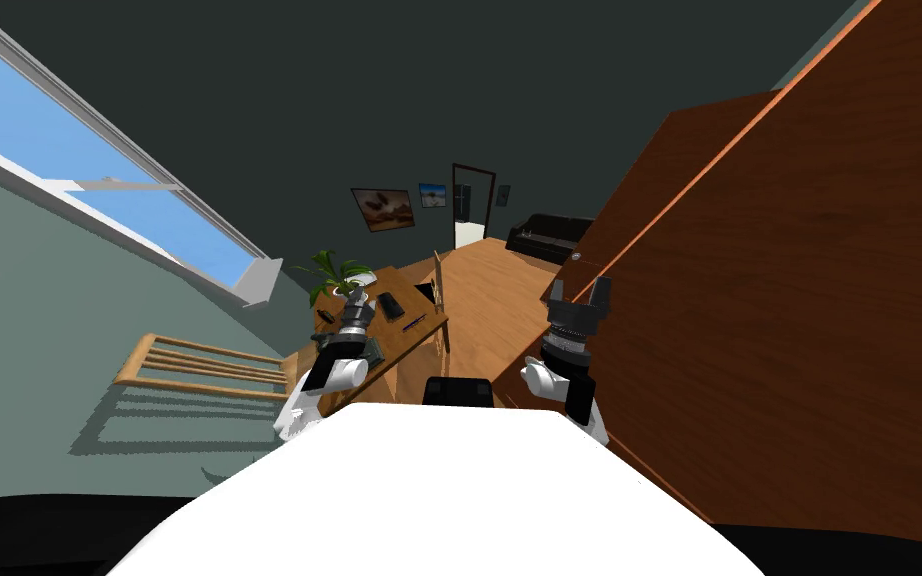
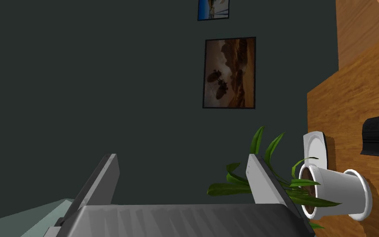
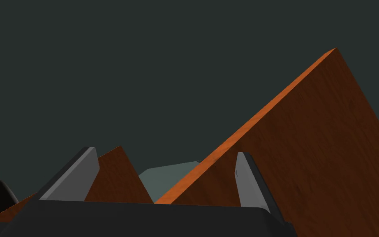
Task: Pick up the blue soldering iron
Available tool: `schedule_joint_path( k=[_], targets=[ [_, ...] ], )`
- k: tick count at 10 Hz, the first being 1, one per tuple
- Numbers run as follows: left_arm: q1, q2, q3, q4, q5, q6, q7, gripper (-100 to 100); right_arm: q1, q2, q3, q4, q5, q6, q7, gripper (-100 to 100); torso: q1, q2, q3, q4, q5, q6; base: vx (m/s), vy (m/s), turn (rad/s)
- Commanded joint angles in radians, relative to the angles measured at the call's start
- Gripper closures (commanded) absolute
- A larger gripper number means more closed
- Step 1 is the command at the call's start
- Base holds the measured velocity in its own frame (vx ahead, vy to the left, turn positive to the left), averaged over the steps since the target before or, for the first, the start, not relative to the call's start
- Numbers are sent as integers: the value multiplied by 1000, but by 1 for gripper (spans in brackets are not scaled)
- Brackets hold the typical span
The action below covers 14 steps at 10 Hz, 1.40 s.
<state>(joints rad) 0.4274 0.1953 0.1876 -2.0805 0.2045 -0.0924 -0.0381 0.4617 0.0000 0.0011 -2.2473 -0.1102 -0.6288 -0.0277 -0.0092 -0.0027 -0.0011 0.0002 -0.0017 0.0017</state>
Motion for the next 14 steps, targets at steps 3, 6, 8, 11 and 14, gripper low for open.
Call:
schedule_joint_path(
  k=[3, 6, 8, 11, 14],
  targets=[
    [-6, 25, 37, 54, 34, 104, 19, -100, 0, 0, 0, 0, 0, 0, 0, 0, 0, -1, 0, 0, 0, 0, 63, -65, -47],
    [-14, 53, 84, 134, 79, 195, 39, -100, 0, 0, 0, 0, 0, 0, 0, 0, 2, 0, 0, 0, 0, 0, 63, -53, -60],
    [-17, 67, 107, 175, 102, 249, 49, -100, 0, 0, 0, 0, 0, 0, 0, 0, 1, 0, 0, 0, 0, 0, 65, -52, -56],
    [-19, 80, 130, 217, 124, 335, 58, -100, 0, 0, 0, 0, 0, 0, 0, 0, 1, -1, -1, 0, 0, 0, 70, -48, -48],
    [-22, 105, 174, 296, 170, 429, 76, -100, 0, 0, 0, 0, 0, 0, 0, 0, 2, 0, 0, 0, 0, 0, 70, -42, -65]
  ],
)
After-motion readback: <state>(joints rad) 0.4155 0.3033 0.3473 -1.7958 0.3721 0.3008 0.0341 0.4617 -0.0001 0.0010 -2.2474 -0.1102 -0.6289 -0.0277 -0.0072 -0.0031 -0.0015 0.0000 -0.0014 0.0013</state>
